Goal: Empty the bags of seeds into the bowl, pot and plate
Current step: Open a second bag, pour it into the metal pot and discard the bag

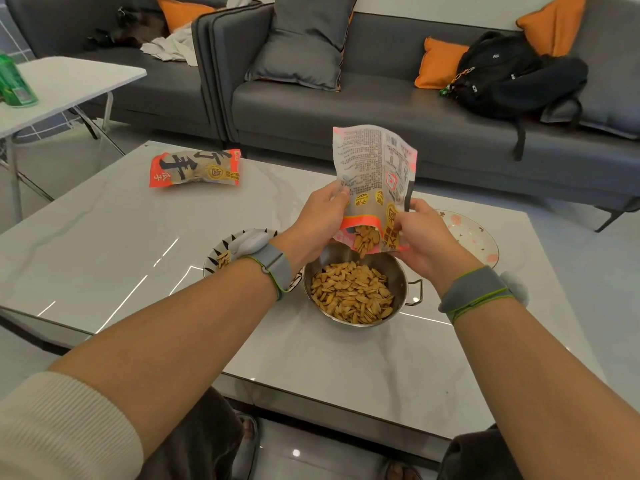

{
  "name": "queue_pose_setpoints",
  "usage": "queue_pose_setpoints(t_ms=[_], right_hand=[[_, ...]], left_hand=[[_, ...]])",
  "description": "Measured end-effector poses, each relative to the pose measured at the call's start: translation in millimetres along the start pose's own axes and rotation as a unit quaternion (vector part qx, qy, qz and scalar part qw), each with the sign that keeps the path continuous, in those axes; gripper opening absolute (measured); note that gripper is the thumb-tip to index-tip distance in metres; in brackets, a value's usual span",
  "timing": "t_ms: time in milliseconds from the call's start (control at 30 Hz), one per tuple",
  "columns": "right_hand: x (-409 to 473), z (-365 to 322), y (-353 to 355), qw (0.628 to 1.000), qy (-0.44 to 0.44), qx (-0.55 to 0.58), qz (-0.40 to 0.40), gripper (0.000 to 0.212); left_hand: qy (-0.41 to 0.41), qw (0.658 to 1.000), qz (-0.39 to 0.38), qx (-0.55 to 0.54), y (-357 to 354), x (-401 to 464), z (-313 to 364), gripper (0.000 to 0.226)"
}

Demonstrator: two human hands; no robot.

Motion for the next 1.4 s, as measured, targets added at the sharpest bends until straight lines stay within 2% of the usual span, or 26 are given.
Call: queue_pose_setpoints(t_ms=[1167, 1400], right_hand=[[-2.8, -2.7, -2.7, 1.000, 0.011, -0.005, 0.003, 0.038], [-0.8, -2.3, 2.0, 0.999, 0.022, 0.001, 0.033, 0.038]], left_hand=[[-0.002, 1.000, 0.005, -0.003, 2.0, -0.2, 1.6, 0.036], [-0.003, 1.000, -0.001, -0.017, 0.4, -1.2, 4.5, 0.037]])
Point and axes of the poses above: each hand's wrist, its own x-axis towards the middle knuckle, its own y-axis out of the back of the hand, z = x × y, the point moved 6 cm from there along x, towards the middle knuckle, and after that the axes turned 14 degrees about -x, right-handed, at the moved point
